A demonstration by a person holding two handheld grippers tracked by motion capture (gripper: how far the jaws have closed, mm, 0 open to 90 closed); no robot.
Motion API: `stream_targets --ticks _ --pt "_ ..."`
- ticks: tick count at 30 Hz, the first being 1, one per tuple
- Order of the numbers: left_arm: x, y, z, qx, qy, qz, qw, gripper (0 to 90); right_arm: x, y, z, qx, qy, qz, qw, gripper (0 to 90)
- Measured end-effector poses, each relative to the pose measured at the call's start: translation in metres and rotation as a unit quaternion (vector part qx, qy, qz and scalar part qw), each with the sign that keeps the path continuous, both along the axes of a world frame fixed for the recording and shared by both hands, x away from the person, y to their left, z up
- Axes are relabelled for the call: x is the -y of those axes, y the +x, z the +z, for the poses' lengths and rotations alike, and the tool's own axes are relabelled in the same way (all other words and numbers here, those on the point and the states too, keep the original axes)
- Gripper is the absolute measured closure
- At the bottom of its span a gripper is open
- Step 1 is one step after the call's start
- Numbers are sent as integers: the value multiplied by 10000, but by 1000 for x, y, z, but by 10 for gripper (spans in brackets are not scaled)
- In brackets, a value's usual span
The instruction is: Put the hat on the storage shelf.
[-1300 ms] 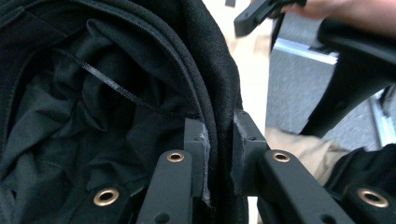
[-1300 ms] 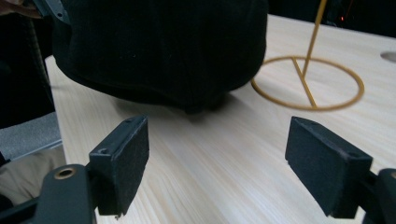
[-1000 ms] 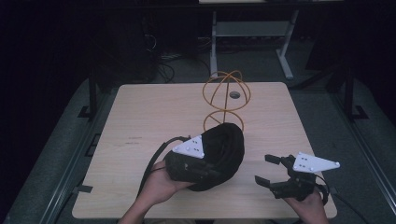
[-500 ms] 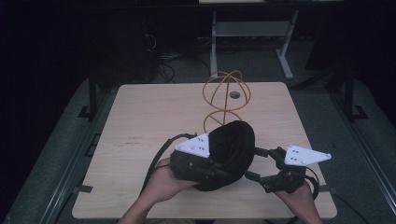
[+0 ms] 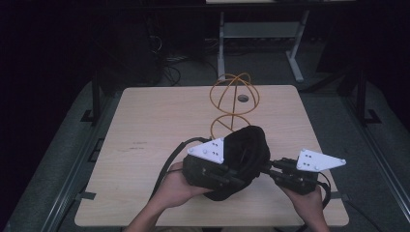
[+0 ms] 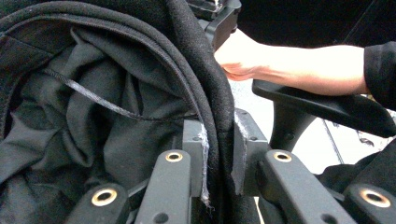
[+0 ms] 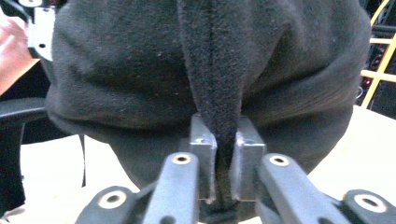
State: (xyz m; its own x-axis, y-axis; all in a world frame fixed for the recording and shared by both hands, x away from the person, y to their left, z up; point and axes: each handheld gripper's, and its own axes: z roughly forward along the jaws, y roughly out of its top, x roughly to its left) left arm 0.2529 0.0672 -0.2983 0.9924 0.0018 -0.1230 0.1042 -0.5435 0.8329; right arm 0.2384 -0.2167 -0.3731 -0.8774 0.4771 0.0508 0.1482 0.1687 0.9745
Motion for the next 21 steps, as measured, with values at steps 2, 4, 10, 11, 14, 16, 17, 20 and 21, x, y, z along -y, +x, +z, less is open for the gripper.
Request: stream_targets --ticks 2,4,10,11,14,16,17,20,21 --pt "-2 1 0 -3 -6 39 10000 769 0 -1 2 27 -61 -30 10000 834" --pt "-4 2 -1 -14 24 84 10000 759 0 -1 5 46 -96 -61 9999 843" --pt "-11 4 -4 -18 9 242 9997 728 6 -4 16 42 -98 -88 9999 850" --pt "-11 4 -4 8 -17 269 9996 723 6 -5 19 48 -130 -85 9999 851" --pt "-13 5 -3 5 -70 320 9995 709 7 -5 26 17 -184 -63 9998 851" --pt "-14 5 -3 23 -80 365 9993 690 8 -5 28 -8 -195 -46 9998 852" --pt "-16 6 -2 74 -81 410 9991 690 8 -5 31 -10 -199 -48 9998 852" --pt "-18 6 -1 140 -54 533 9985 651 8 -5 40 22 -242 -49 9997 854" --pt "-19 6 -1 160 -42 552 9983 647 8 -5 43 26 -250 -48 9997 854"
